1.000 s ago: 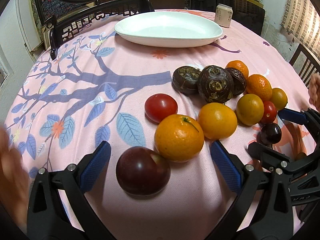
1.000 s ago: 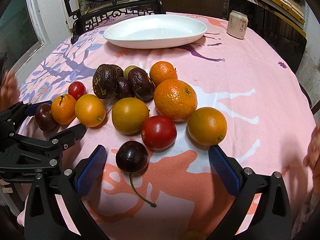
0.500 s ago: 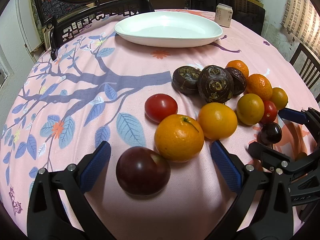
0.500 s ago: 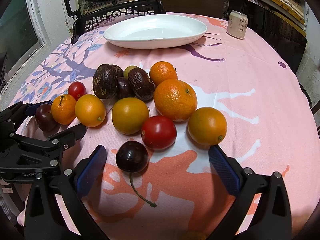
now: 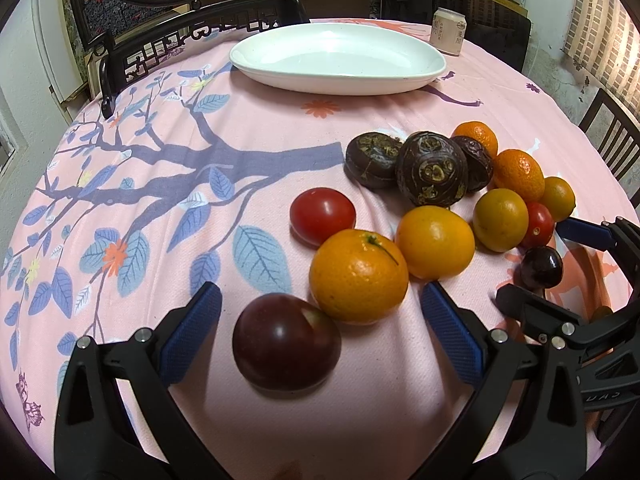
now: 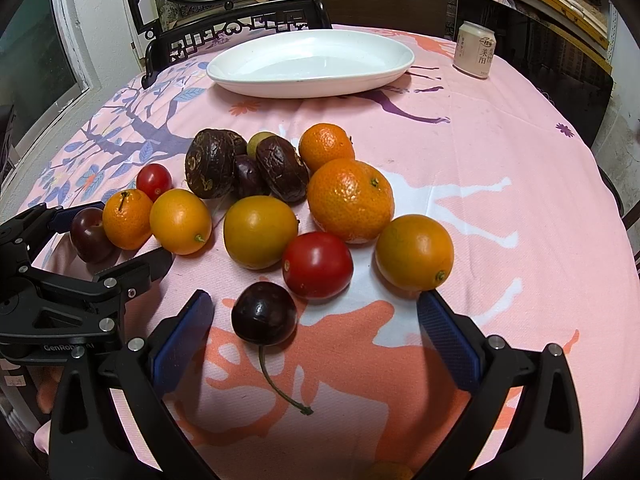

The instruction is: Organize fruits

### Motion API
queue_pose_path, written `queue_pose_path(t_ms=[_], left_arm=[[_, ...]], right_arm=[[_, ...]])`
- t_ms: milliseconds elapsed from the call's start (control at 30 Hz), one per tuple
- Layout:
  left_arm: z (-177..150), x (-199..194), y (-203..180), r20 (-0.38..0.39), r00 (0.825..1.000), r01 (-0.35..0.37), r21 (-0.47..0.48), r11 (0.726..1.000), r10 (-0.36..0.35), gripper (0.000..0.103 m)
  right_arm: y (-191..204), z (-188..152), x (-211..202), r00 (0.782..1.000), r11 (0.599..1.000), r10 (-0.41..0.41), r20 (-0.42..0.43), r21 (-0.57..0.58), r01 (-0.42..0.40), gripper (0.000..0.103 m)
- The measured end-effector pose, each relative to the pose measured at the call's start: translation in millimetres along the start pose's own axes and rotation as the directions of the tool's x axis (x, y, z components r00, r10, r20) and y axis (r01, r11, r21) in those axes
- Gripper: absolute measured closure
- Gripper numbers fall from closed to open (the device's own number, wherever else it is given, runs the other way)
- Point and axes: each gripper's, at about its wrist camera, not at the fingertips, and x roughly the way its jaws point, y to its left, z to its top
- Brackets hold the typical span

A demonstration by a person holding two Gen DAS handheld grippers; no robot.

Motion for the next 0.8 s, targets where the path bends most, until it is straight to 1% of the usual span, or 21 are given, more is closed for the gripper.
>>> queue_pose_path(t_ms=[200, 267, 367, 467, 567, 667, 767, 800], left_arm=[[0, -2, 0, -0.015, 1.0, 0.003, 0.013, 1.0, -0.003, 0.002], [-1, -4, 3, -0.021, 1.0, 0.008, 0.005, 1.0, -0.008, 0.002], [-3, -14, 8, 0.007, 1.0, 0.013, -0.02, 1.0, -0.012, 0.002], [-3, -26, 11, 0.065, 0.997, -0.03, -0.041, 0.999, 0.032, 0.002], [-4, -34, 13, 0.093, 0.992, -0.077, -0.057, 0.995, 0.082, 0.002], [-4, -37, 7, 0.101, 0.986, -0.132, -0.034, 0.991, 0.135, 0.002], [-6, -42, -4, 0.129, 0.973, -0.194, 0.01, 0.981, 0.191, 0.002], [-7, -43, -6, 0.138, 0.971, -0.201, 0.021, 0.979, 0.196, 0.002]], right_arm=[[0, 0, 0, 1.0, 1.0, -0.002, -0.004, -0.001, 0.002, 0.001], [1, 0, -1, 1.0, 1.0, -0.012, -0.023, -0.002, 0.012, 0.001], [0, -2, -5, 0.999, 1.0, -0.011, -0.031, 0.007, 0.011, 0.001], [-7, -4, -13, 0.999, 0.998, 0.044, -0.009, 0.051, -0.043, 0.001], [-14, -3, -26, 0.995, 0.991, 0.088, 0.056, 0.098, -0.093, 0.001], [-19, -3, -37, 0.99, 0.988, 0.087, 0.113, 0.121, -0.1, 0.001], [-19, -2, -45, 0.986, 0.988, 0.079, 0.148, 0.12, -0.097, 0.001], [-18, -2, -46, 0.985, 0.988, 0.079, 0.153, 0.117, -0.098, 0.001]])
